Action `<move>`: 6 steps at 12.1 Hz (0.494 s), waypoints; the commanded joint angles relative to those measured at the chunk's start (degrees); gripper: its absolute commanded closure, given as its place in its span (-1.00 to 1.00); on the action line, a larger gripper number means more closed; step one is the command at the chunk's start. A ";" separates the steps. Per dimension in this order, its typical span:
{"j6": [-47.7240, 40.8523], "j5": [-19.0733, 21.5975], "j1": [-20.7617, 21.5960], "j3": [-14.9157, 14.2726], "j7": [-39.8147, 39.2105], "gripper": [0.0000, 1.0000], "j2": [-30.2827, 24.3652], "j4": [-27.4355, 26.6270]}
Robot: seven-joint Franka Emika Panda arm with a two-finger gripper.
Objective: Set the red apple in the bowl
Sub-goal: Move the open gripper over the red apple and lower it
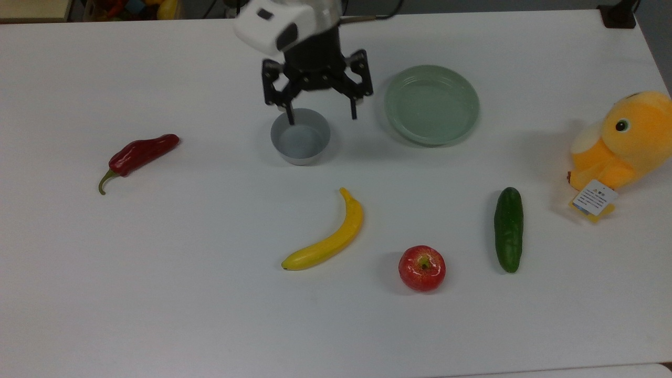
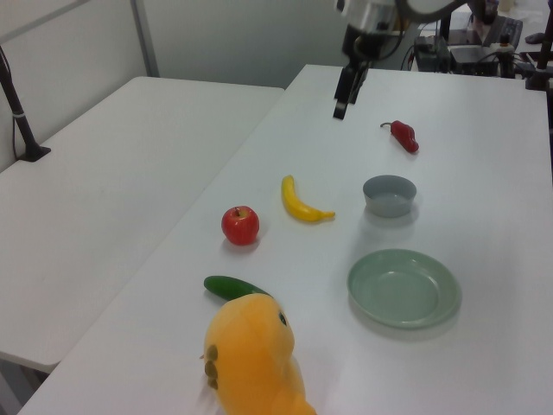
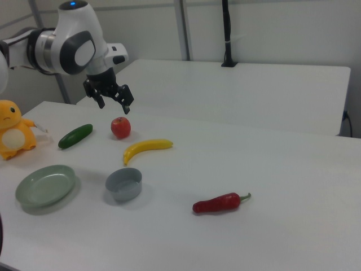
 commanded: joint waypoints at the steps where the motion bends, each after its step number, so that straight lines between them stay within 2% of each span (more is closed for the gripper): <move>1: 12.00 -0.40 4.70 -0.05 -1.45 -1.00 7.80 3.77; 3: 17.41 -3.81 6.55 -0.05 -1.27 -1.00 11.32 5.00; 6: 24.69 -7.87 7.53 -0.13 -1.01 -1.00 19.05 10.18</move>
